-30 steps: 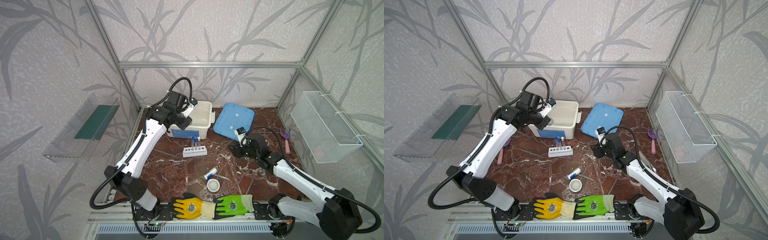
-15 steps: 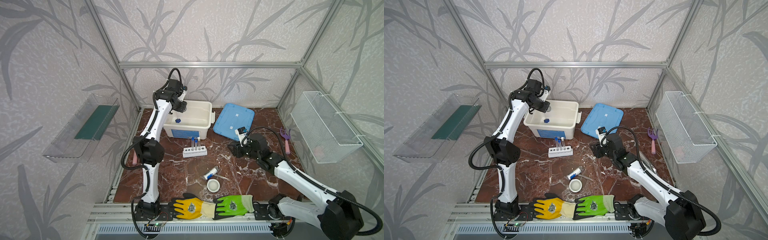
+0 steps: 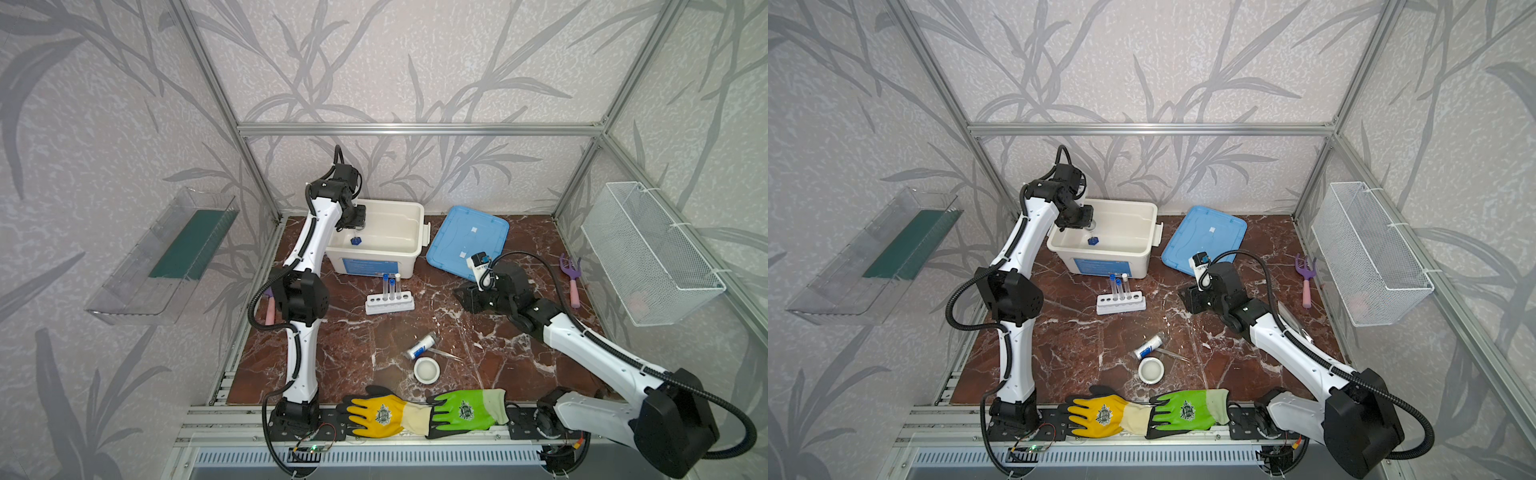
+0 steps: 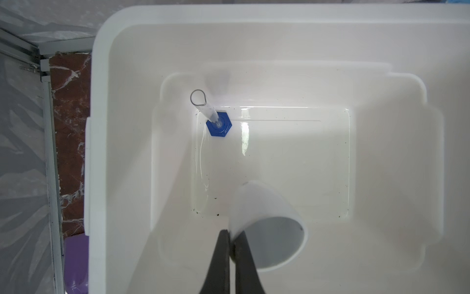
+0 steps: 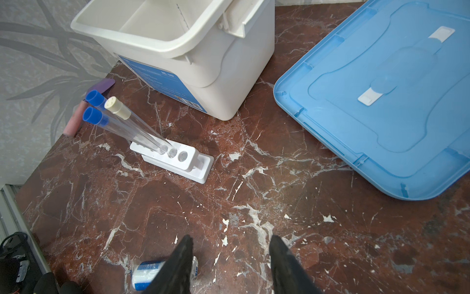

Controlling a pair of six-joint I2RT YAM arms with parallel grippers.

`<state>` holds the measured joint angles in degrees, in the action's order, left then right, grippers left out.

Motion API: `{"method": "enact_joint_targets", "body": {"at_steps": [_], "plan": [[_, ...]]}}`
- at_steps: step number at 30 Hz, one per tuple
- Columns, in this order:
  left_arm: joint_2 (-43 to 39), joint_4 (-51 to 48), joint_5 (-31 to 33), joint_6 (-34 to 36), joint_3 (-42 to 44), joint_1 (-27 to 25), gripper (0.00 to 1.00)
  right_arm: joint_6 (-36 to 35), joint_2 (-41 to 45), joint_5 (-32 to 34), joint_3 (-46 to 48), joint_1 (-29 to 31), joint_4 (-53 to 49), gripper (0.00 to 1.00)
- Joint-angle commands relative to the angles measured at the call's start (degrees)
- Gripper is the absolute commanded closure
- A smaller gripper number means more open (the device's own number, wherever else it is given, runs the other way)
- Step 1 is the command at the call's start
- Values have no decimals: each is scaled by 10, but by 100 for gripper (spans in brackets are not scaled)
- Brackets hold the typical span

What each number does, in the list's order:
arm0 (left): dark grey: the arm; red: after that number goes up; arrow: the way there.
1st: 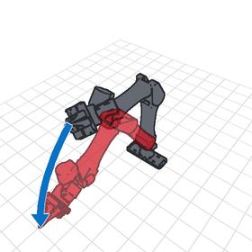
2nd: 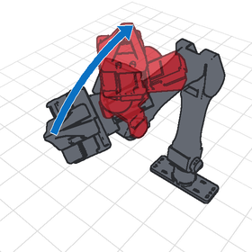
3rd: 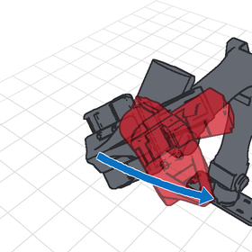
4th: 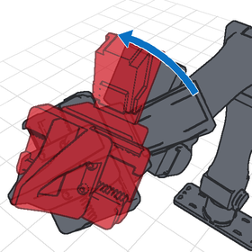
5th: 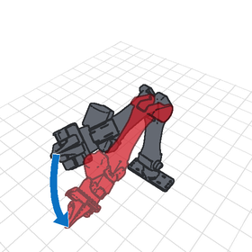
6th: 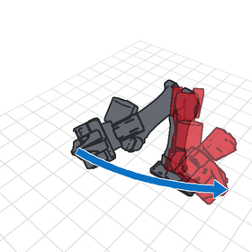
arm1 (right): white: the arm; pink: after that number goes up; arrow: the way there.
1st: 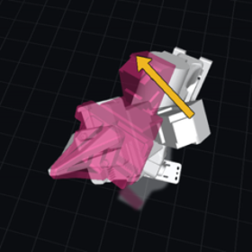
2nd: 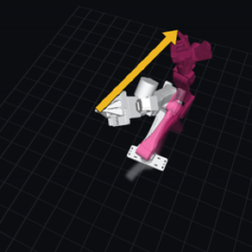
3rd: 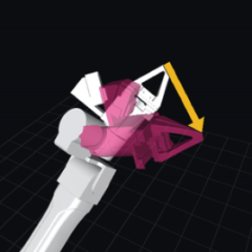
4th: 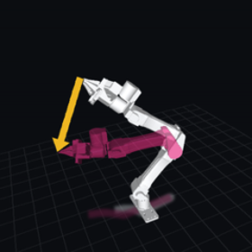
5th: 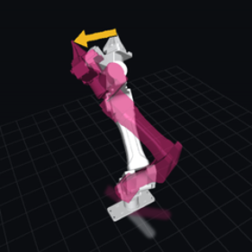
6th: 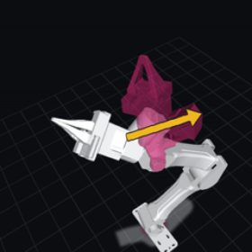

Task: Organize the chemistry lab equipment
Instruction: 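Lower the cup into the tub and open the left gripper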

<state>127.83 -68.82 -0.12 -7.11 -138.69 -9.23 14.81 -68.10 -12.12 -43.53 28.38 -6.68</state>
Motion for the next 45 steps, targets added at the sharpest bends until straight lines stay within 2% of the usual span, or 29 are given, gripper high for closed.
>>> {"method": "enact_joint_targets", "body": {"at_steps": [1,9,16,22,37,45], "plan": [[7,-11,1,-69,32,13,100,1,-12,-6,-23,-3,-24,51],[15,28,-5,-112,67,33,100,1,-35,-10,-46,-3,-42,51],[55,39,-48,-100,44,37,100,-1,-61,-12,-64,-3,-46,51],[83,40,-61,-89,32,35,100,-3,-81,-15,-79,-3,-52,51],[132,28,-14,-38,5,32,100,-3,-126,-21,-109,-4,-53,52],[149,37,-13,-30,0,29,100,-3,-136,-24,-113,-5,-49,52]]}}
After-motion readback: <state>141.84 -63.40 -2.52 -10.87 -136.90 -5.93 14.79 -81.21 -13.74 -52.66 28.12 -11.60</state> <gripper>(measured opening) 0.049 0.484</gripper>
